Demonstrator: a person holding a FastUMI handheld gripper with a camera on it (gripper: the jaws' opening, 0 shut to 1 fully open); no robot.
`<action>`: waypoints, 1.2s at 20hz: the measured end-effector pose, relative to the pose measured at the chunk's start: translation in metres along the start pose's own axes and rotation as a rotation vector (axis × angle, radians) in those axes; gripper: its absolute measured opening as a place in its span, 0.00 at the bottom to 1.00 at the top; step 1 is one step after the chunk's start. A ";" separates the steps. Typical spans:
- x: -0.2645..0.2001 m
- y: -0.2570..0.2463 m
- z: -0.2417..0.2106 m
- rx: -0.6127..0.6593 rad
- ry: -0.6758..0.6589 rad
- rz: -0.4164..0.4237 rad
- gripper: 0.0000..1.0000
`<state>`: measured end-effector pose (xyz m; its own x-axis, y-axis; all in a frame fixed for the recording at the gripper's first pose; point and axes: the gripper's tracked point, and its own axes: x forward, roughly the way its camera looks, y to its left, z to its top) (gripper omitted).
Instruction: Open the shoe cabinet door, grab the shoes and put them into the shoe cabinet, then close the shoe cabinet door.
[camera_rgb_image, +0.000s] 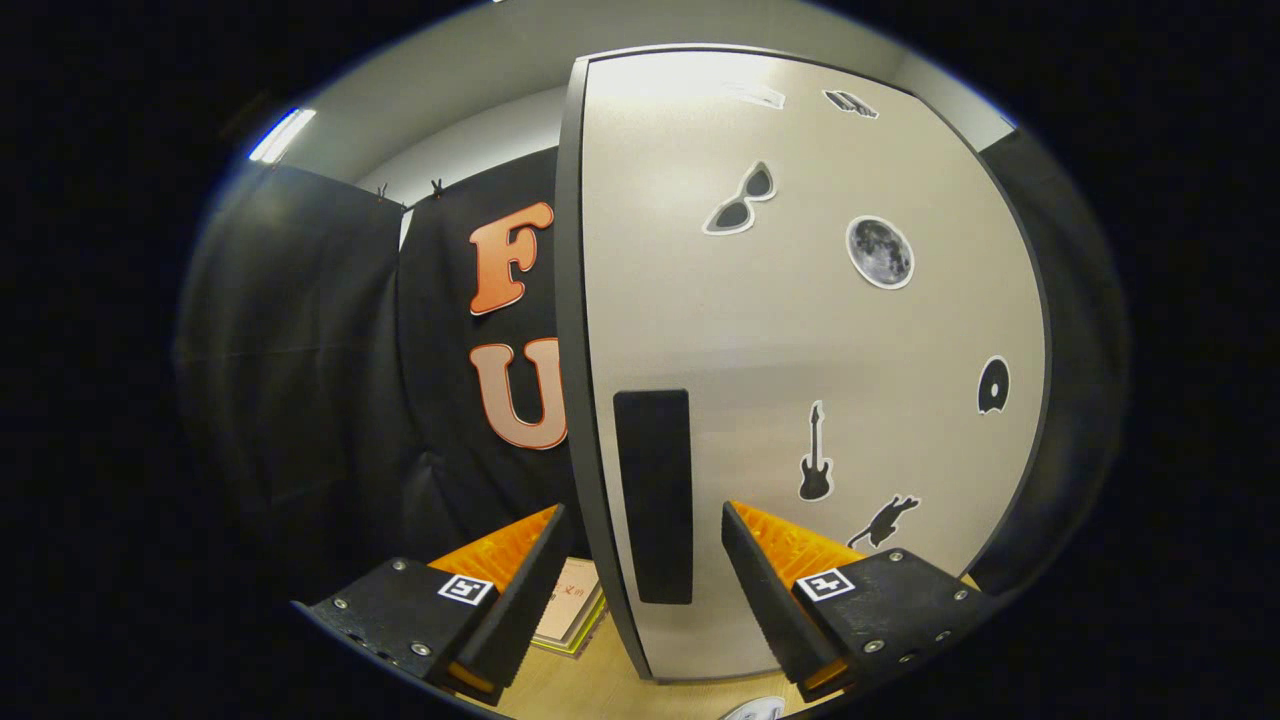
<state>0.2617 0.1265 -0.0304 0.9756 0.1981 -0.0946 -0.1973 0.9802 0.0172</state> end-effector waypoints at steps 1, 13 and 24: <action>0.002 0.000 0.001 -0.014 -0.005 -0.004 0.91; 0.003 -0.004 0.002 -0.022 0.014 -0.024 0.32; -0.069 -0.014 0.003 0.000 0.028 -0.071 0.31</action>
<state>0.1975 0.0993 -0.0216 0.9841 0.1282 -0.1232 -0.1280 0.9917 0.0093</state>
